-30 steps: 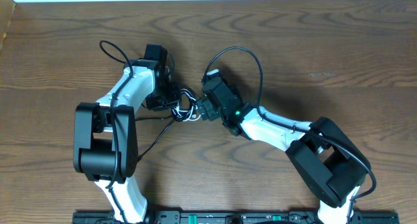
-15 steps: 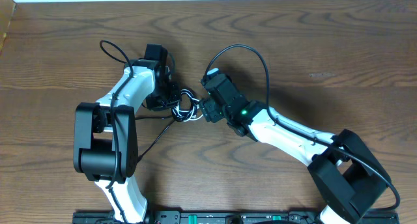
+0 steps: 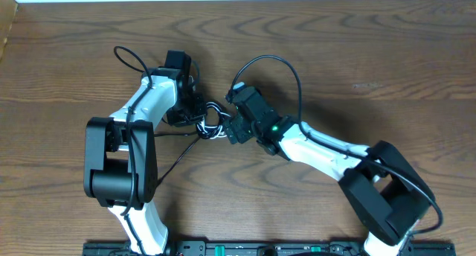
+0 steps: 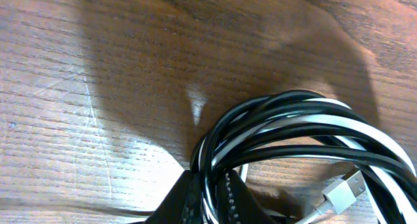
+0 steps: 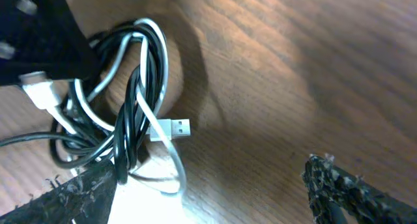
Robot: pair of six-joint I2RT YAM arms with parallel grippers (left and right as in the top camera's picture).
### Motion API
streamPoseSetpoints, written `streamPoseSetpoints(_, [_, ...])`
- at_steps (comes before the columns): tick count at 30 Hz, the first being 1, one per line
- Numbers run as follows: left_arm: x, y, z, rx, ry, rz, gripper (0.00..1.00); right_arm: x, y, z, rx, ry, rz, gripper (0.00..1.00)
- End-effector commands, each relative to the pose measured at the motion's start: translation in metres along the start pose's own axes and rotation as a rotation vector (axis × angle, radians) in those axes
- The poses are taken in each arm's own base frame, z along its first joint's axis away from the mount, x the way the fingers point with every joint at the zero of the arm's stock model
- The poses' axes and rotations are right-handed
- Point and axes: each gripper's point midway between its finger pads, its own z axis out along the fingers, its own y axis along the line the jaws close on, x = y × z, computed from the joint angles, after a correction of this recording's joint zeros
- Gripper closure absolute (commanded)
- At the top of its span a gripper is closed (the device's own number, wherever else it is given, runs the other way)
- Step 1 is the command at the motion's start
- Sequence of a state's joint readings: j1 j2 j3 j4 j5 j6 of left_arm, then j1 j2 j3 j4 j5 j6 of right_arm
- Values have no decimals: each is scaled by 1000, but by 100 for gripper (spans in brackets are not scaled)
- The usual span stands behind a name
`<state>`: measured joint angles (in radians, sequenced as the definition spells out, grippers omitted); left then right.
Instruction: Untangle cables
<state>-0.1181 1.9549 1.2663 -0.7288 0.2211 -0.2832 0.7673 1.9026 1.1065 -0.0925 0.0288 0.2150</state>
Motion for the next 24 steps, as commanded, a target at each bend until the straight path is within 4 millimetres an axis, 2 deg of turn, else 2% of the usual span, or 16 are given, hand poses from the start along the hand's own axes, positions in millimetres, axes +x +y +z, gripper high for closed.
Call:
streamPoseSetpoints(1, [1,0,2,2,6,13,87,-1,-6,6,31,-7,-5,14])
streamPoseSetpoints(5, [1,0,2,2,6,13,86,-8,-14,9,78,-41,-3,16])
streamPoseSetpoints(11, [1,0,2,2,5,13,86,-5,-14,12,81,-35,-4,15])
streamPoseSetpoints(16, [1,0,2,2,6,13,87,-11,-13,6,77,-50,-4,23])
streamPoseSetpoints(20, [1,0,2,2,6,13,86,-20,-17,-5,106,-76,-1,22])
streamPoseSetpoints(24, [1,0,2,2,6,12,86,-20,-27,-6,164,-78,-1,18])
